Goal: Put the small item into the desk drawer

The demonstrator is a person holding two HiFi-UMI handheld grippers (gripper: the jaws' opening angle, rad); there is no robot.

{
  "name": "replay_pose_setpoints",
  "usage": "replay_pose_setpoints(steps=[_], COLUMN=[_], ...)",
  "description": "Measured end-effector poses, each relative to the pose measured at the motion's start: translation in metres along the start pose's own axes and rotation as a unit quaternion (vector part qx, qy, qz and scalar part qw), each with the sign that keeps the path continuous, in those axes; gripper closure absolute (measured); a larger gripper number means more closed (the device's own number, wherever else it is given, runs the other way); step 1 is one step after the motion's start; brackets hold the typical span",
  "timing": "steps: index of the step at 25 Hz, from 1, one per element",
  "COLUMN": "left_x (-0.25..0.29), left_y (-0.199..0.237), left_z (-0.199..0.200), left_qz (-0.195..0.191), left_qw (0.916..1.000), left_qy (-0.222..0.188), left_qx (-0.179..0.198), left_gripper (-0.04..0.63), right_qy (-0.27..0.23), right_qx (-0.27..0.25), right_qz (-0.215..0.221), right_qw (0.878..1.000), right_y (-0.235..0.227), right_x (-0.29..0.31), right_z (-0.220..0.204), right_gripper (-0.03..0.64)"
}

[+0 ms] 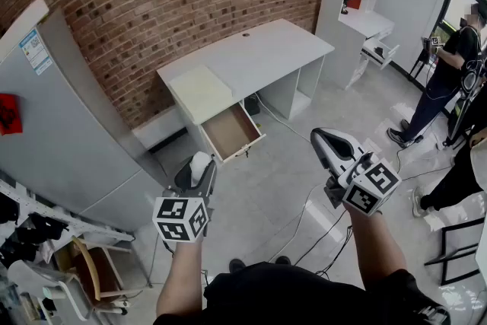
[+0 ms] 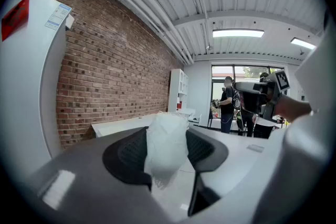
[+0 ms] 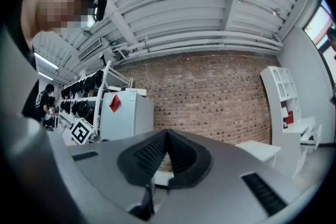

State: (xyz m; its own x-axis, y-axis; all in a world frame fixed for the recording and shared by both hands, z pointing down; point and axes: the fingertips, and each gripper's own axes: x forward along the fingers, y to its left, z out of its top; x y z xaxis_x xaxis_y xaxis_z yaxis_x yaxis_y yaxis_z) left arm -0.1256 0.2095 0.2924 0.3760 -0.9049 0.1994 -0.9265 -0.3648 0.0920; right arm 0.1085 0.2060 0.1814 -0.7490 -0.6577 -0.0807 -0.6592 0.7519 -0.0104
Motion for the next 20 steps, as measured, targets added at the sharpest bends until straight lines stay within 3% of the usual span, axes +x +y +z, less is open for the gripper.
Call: replay_pose_setpoints(steps=[4, 9, 20], left_x=[0.004, 0.003, -0.017], left_y=[-0.008, -0.007, 0.022], left_z=[0.002, 0.005, -0.006], left_qz=[-0.021, -0.025, -0.025], left_qw=[0.9996, 0.9994, 0.9996], left_qy=[0.007, 0.007, 0.013], left_qx=[0.016, 0.021, 0.007], left_gripper=[0.394, 0.394, 0.394], right_qy=[-0.03, -0.006, 0.022], right_qx=[0.035, 0.036, 0.069], right_qz=[-0.035, -0.018, -0.044], right_qw=[0.998, 0.999, 0.996], right_y=[0.004, 0.028, 0.044], right_x=[0.0, 0.01, 0.001], right_z=[-0.01, -0.037, -0.074], right_gripper=[0.606, 0.606, 0.606])
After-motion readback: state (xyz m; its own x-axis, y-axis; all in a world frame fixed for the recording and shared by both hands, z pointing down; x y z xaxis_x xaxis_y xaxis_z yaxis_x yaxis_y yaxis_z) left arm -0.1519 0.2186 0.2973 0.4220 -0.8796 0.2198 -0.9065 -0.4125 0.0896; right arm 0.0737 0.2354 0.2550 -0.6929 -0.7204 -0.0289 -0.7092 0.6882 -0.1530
